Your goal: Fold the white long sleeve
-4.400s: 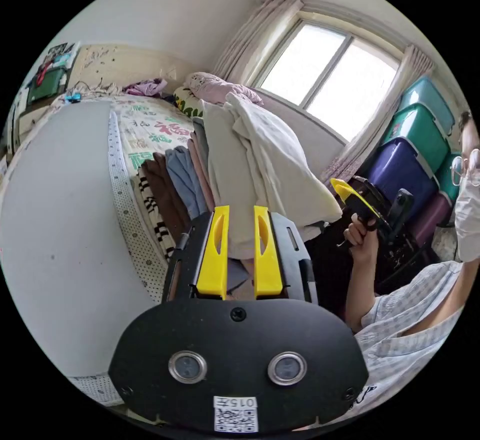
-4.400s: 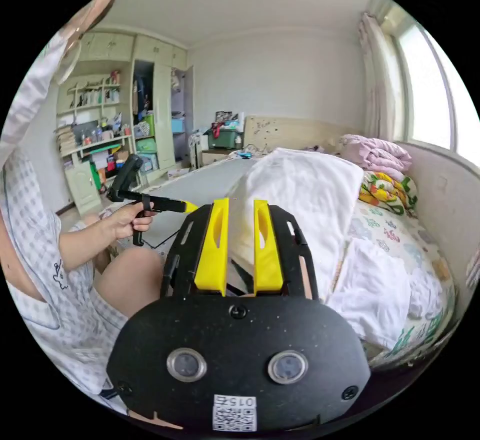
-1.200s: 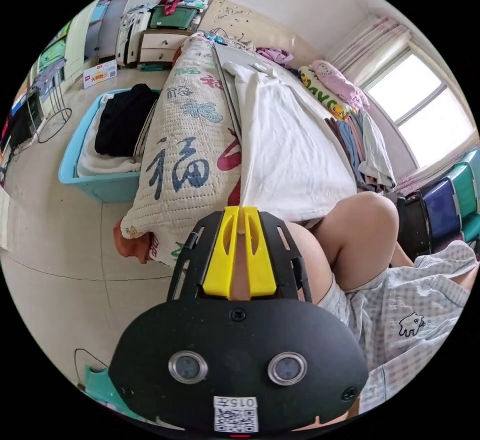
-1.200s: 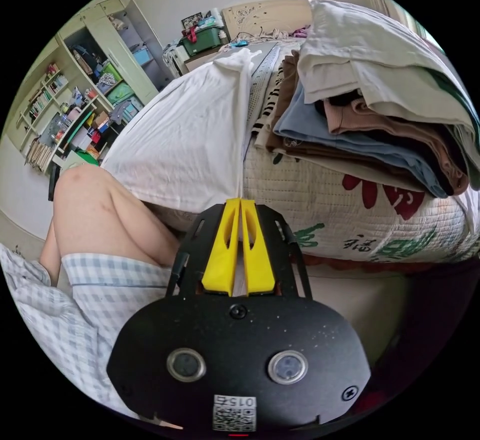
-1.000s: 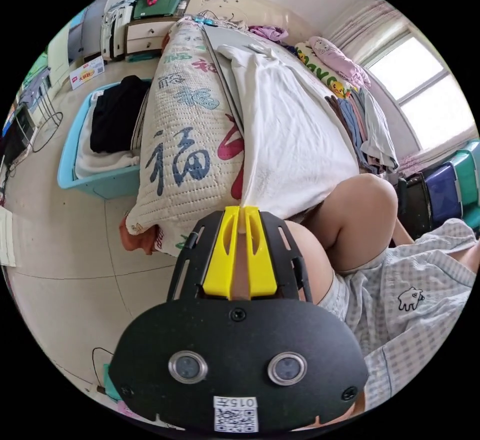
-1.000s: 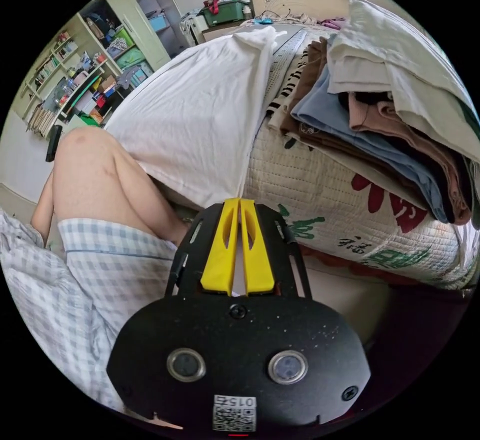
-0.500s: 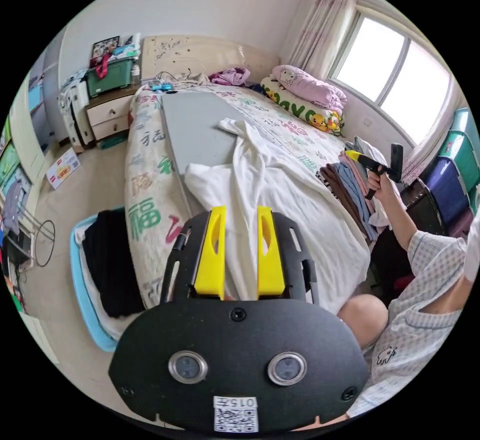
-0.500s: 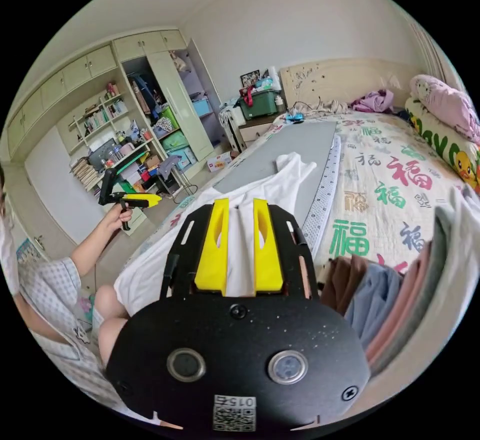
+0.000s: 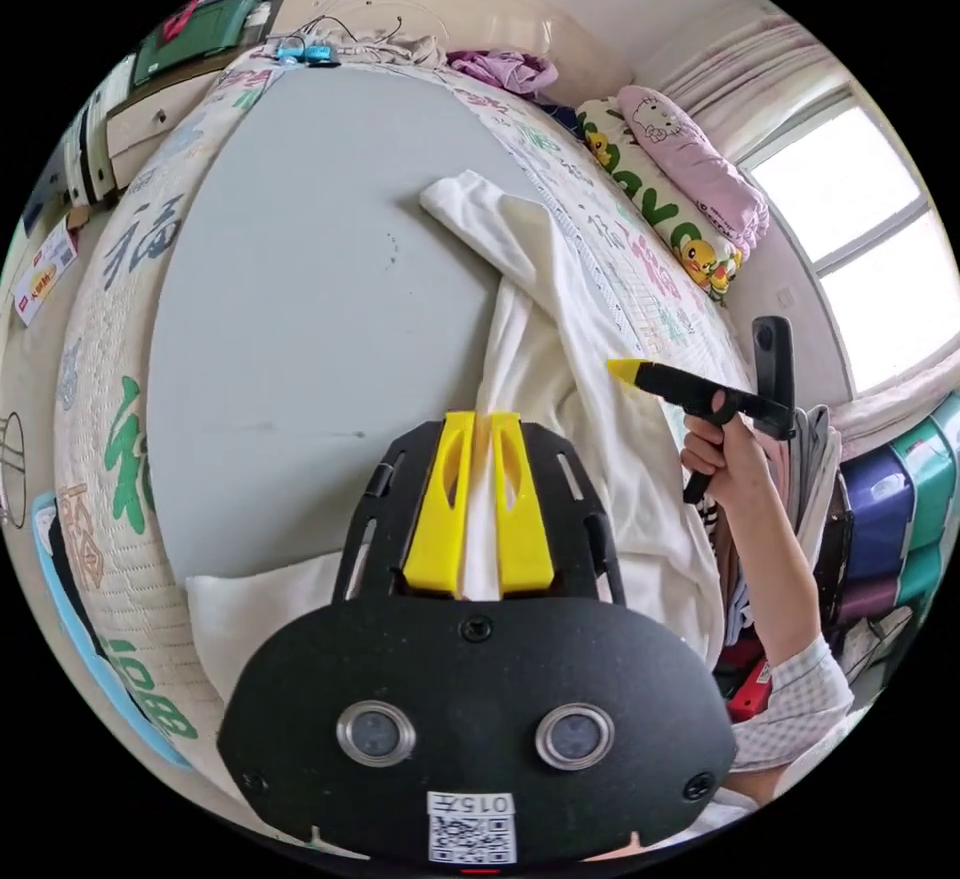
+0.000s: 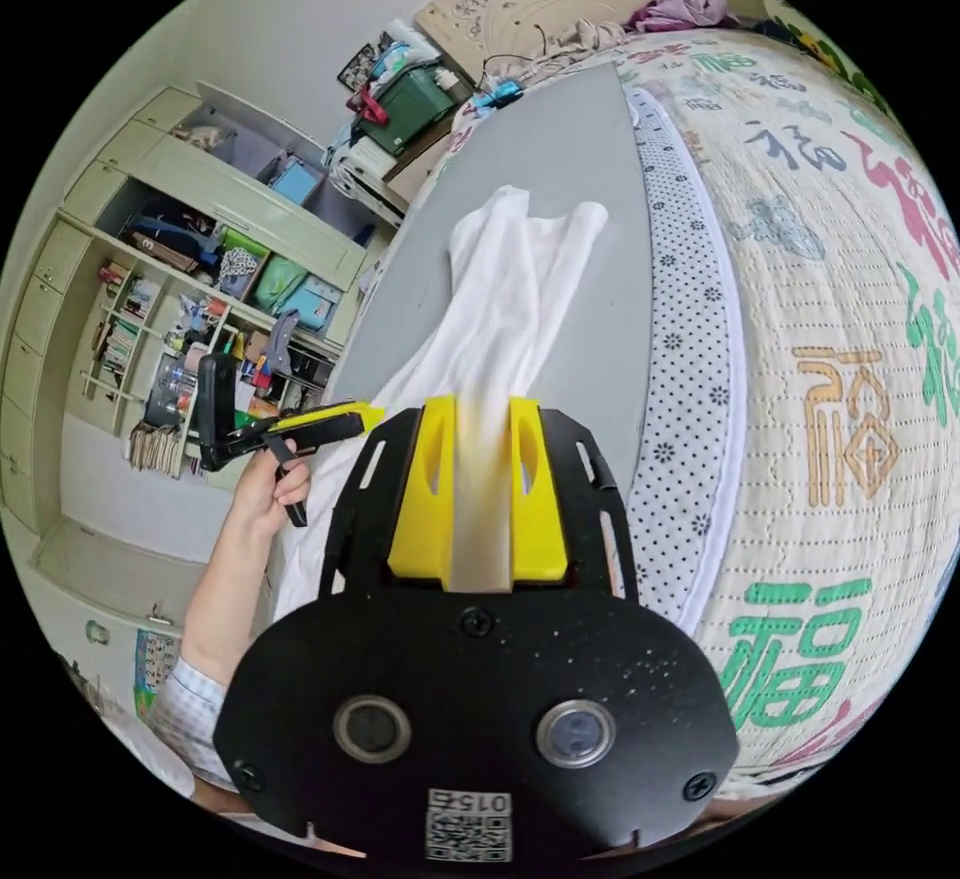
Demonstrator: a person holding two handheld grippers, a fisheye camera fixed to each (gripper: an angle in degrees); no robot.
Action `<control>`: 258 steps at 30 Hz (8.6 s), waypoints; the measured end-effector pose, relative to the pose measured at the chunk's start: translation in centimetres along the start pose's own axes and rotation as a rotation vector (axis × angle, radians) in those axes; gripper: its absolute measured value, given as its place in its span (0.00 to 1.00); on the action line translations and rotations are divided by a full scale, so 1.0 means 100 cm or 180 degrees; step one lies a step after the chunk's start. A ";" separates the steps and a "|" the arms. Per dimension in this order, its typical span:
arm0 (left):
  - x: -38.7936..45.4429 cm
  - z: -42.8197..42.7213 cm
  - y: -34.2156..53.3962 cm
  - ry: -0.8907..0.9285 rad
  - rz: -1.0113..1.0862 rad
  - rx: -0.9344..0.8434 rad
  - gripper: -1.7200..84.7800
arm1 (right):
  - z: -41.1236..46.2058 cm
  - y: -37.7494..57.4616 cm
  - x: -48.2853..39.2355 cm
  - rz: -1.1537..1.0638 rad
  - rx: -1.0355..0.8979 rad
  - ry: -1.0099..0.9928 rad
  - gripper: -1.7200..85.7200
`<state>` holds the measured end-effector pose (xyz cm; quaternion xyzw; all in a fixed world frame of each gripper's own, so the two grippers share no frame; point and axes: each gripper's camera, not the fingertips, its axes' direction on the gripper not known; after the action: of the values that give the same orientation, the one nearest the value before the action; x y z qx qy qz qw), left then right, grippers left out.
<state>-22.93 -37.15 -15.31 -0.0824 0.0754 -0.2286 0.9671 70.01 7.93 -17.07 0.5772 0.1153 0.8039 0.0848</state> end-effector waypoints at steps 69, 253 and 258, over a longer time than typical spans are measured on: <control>-0.113 -0.064 0.100 -0.0214 0.0355 0.0275 0.11 | 0.038 0.300 -0.091 -0.1572 0.0020 0.1027 0.01; 0.297 0.275 0.286 -0.0119 -0.0061 0.0416 0.11 | 0.044 0.051 0.286 -0.0037 -0.1025 0.3025 0.17; 0.295 0.283 0.280 -0.0185 0.0003 0.0425 0.10 | 0.120 0.036 0.336 0.0027 -0.1380 0.3493 0.10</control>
<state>20.42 -22.30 3.70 -0.0243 0.0319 -0.2301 0.9723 70.70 14.63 18.14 0.0468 -0.0268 0.9906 0.1256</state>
